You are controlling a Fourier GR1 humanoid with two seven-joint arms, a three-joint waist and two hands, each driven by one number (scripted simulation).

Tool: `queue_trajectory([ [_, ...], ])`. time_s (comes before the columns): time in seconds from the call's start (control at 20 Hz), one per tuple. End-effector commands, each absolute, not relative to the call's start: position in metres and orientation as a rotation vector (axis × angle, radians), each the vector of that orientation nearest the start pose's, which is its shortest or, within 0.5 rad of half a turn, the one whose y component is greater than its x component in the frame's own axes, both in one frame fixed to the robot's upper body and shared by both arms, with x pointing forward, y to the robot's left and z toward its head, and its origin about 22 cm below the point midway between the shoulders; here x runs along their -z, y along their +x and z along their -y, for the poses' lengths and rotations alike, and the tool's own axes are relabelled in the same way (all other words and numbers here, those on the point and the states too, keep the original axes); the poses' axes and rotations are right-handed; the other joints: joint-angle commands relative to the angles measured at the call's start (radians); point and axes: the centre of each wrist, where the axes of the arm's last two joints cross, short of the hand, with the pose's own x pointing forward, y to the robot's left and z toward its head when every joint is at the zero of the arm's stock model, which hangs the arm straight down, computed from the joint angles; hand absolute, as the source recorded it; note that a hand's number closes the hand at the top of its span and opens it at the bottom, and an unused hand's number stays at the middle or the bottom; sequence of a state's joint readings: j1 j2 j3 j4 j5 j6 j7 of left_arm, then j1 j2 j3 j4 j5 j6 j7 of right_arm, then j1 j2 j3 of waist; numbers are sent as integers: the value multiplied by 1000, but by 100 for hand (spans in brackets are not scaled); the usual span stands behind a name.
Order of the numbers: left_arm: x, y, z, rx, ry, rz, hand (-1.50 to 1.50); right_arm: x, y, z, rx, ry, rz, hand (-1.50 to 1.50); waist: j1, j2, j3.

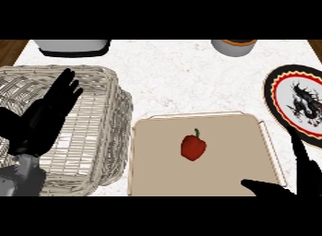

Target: Pick the bell pepper from the tray and place it in the plate

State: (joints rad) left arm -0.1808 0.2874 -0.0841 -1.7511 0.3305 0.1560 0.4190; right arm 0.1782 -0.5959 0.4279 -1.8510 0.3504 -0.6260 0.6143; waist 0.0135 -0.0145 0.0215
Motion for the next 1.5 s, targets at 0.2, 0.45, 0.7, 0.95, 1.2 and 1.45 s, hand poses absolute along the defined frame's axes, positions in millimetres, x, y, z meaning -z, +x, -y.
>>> queue_trajectory([
  [0.2, -31, 251, -244, 43, -28, 1203, 0, -42, 197, 218, -313, -827, 1048, -150, 26, 34, -31],
  [0.45, -27, 247, -234, 23, -26, 1208, 0, -47, 203, 179, -327, -746, 1012, -150, 16, 27, -27],
  [0.7, -21, 236, -236, 31, -28, 1198, 0, -49, 213, 160, -346, -764, 1005, -150, 13, 24, -26],
  [0.95, -24, 240, -249, 9, -10, 1203, 0, -43, 223, 146, -389, -814, 954, -150, 3, 26, -28],
  [1.2, -19, 234, -242, 17, -18, 1187, 0, -31, 232, 136, -411, -854, 884, -150, 1, 28, -27],
  [1.45, -20, 234, -243, 12, -24, 1209, 0, -31, 236, 120, -435, -836, 877, -150, -7, 27, -26],
])
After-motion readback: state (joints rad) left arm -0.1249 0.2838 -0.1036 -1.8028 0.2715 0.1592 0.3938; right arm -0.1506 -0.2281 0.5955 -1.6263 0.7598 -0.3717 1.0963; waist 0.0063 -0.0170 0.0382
